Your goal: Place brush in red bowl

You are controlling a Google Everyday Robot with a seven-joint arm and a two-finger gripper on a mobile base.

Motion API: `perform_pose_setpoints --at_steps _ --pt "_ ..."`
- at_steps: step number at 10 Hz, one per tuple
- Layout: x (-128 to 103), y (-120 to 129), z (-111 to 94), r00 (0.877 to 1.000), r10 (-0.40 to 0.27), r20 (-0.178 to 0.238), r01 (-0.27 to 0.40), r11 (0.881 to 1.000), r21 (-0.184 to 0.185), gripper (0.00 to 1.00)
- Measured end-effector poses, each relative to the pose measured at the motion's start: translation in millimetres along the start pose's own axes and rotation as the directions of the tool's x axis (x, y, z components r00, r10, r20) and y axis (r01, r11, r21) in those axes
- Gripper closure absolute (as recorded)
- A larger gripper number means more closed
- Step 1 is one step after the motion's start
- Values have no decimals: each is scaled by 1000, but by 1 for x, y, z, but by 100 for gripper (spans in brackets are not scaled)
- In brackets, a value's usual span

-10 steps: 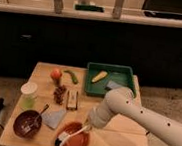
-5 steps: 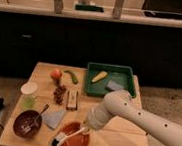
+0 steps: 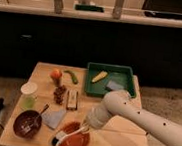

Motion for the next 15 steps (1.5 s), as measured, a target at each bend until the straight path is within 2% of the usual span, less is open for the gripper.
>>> perform_pose_setpoints --at_steps 4,6,15 --pt "5 -2 -2 1000 15 6 -15 1000 5 31" --pt "6 -3 -3 1000 14 10 -14 1000 3 20" --pt "11 -9 -3 999 1 34 -1 1000 -9 20"
